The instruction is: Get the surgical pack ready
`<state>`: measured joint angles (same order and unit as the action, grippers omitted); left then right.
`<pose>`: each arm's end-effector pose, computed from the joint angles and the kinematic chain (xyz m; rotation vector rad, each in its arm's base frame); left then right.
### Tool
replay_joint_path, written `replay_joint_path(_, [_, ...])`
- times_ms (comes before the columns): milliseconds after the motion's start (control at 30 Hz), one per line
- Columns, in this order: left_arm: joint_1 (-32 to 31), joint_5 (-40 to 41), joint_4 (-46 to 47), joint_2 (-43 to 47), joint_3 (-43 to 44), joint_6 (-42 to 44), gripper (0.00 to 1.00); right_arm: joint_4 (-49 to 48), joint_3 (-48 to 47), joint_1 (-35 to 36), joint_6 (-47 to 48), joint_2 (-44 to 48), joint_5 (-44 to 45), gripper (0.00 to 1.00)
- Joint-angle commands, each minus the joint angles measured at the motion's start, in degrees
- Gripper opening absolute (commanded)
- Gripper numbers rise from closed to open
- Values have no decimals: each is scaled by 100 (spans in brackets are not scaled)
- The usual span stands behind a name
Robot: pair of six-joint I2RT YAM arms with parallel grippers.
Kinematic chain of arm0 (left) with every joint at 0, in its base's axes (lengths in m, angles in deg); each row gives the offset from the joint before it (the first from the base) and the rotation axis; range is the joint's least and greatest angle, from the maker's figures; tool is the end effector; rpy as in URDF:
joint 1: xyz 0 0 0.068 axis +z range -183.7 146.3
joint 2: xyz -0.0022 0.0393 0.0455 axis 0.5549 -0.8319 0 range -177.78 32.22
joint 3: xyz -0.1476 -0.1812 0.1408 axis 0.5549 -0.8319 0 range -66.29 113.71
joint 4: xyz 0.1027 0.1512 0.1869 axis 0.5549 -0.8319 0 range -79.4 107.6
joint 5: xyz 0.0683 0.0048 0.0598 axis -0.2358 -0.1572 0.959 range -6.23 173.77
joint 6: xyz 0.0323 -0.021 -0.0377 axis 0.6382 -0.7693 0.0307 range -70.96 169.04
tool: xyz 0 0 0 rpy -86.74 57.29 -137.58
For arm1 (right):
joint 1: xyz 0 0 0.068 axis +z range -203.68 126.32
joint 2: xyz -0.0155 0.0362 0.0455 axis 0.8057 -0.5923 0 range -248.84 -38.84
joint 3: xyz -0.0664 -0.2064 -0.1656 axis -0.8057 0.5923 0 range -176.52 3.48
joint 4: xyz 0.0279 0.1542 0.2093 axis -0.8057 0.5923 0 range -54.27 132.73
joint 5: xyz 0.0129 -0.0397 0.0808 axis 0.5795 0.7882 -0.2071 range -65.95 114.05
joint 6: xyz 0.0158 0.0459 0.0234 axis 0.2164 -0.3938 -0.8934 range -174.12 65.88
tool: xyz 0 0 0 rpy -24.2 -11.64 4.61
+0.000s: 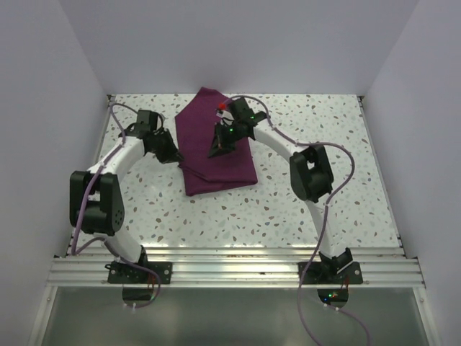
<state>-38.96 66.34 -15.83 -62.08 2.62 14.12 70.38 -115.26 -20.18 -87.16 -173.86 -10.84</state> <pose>0.3403 -0.0420 0.2335 -0.5715 2.6030 -0.6385 0.4255 0.3061 0.2090 -0.3051 2.6386 1.2074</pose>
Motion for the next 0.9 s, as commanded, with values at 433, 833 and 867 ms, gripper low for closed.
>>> replay_joint_path(433, [16, -1193, 785, -1583, 387, -384, 0, -1997, 3039, -502, -291, 1206, -2241, 4])
replay_joint_path(833, [25, -867, 505, -1284, 299, -59, 0, -2041, 4226, -1151, 43, 1900, -2364, 5])
replay_joint_path(867, [25, -841, 435, -1275, 325, -16, 0, -2102, 4297, -1248, 34, 1909, -2373, 5])
